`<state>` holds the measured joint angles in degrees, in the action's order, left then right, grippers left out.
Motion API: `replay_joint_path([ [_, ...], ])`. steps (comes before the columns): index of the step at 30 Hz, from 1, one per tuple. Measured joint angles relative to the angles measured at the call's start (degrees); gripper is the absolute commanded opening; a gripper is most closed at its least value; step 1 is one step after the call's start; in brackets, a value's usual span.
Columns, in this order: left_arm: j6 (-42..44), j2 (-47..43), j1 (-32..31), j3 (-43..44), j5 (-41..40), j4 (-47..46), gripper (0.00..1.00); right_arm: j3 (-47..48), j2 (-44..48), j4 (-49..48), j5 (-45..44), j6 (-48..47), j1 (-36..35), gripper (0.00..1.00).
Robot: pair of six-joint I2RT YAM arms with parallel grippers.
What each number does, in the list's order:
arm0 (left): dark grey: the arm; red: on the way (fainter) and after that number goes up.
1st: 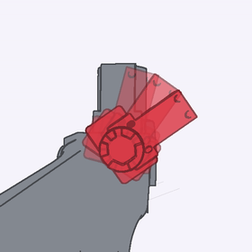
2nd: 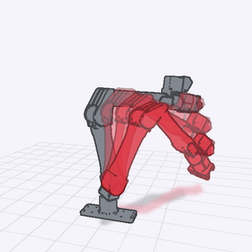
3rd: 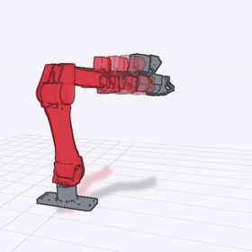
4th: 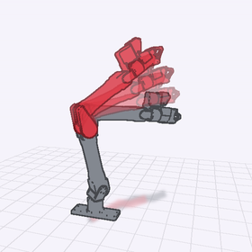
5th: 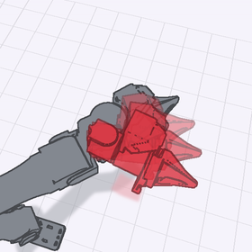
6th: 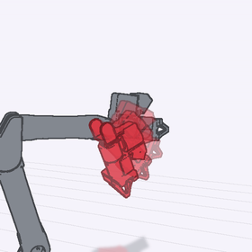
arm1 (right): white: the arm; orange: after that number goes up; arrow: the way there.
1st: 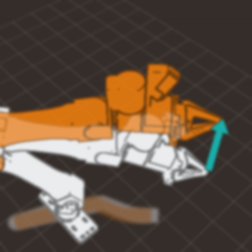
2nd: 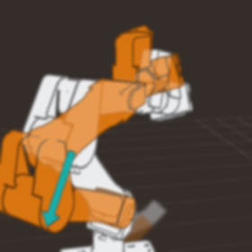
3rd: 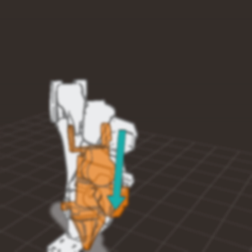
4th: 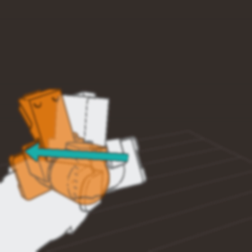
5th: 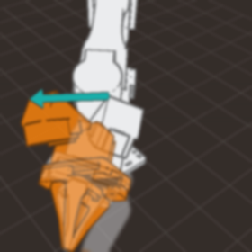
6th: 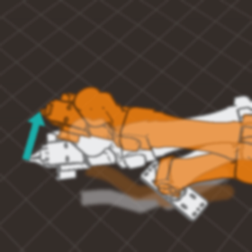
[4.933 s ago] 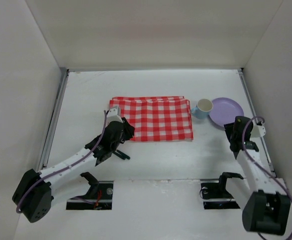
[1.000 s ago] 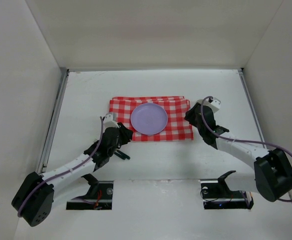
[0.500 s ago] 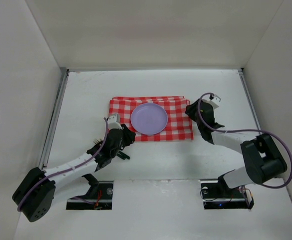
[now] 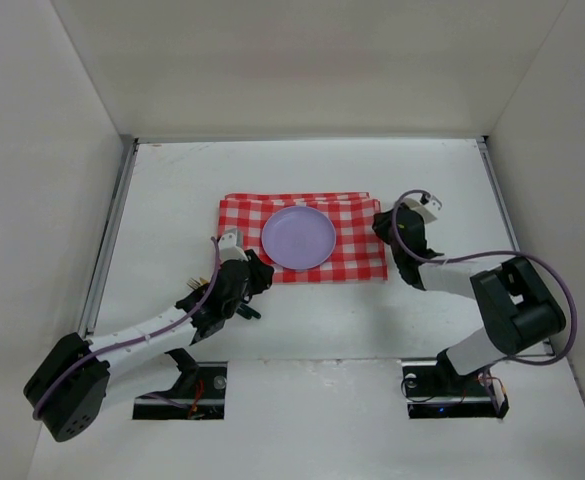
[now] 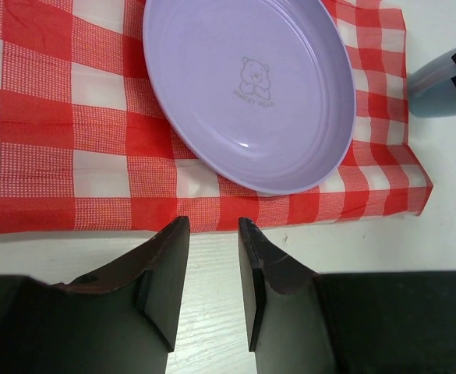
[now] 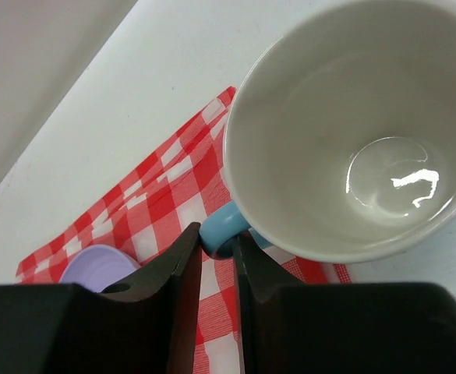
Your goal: Set the dinner table for one person
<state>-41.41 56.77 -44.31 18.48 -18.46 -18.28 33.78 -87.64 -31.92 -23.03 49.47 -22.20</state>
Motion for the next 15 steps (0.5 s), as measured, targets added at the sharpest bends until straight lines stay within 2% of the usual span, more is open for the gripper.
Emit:
replay_joint_path([
  [3, 0.0, 0.0, -0.11, 0.0, -0.07, 0.0, 0.29, -1.57, 1.53, -0.74, -0.48, -0.04, -0.02, 0.13],
  [7, 0.0, 0.17, -0.39, 0.09, -0.09, 0.0, 0.29, -5.07, 5.73, -0.83, -0.83, -0.2, -0.02, 0.13],
  [13, 0.0, 0.55, -0.68, 0.33, -0.33, -0.09, 0.29, -8.44, 11.21, 1.36, -0.96, 0.28, 0.0, 0.19],
  [15, 0.0, 0.55, -0.7, 0.39, -0.39, -0.09, 0.29, -8.31, 11.54, 2.54, -0.7, 0.39, 0.0, 0.24],
])
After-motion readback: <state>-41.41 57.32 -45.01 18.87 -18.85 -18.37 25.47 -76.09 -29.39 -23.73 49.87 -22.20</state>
